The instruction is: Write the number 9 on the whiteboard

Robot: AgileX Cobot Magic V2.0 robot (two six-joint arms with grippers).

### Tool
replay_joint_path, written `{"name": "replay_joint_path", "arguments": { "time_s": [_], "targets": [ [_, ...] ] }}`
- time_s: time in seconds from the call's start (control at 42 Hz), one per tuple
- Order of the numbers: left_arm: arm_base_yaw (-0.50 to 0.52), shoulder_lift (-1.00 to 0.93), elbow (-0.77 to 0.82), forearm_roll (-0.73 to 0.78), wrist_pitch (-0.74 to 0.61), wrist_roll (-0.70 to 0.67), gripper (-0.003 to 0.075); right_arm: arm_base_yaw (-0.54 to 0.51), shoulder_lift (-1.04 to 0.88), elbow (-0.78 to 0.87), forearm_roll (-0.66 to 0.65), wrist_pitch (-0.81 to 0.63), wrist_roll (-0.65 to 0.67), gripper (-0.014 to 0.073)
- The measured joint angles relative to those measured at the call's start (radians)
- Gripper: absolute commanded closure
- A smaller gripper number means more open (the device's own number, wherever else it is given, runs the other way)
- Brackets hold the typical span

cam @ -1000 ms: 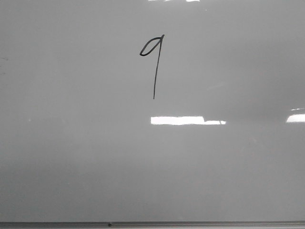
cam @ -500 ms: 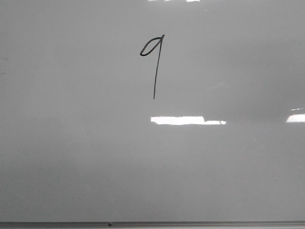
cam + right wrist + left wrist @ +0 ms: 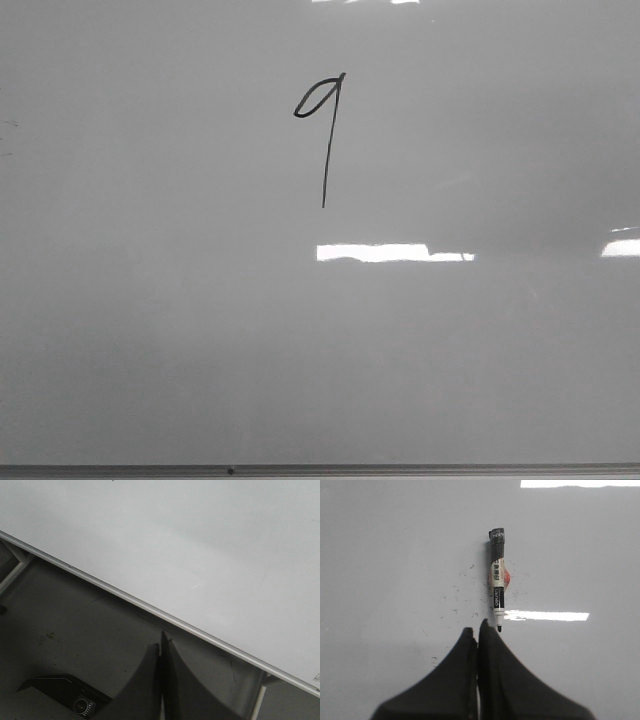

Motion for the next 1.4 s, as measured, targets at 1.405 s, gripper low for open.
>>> {"name": "replay_joint_path", "arguments": {
  "time_s": [1.405],
  "targets": [
    [0.0,0.0,0.0,0.0,-0.002,0.0,0.0739,-0.573,-0.468,0.822,0.103,-1.057,-0.156,0.0661]
  ]
}}
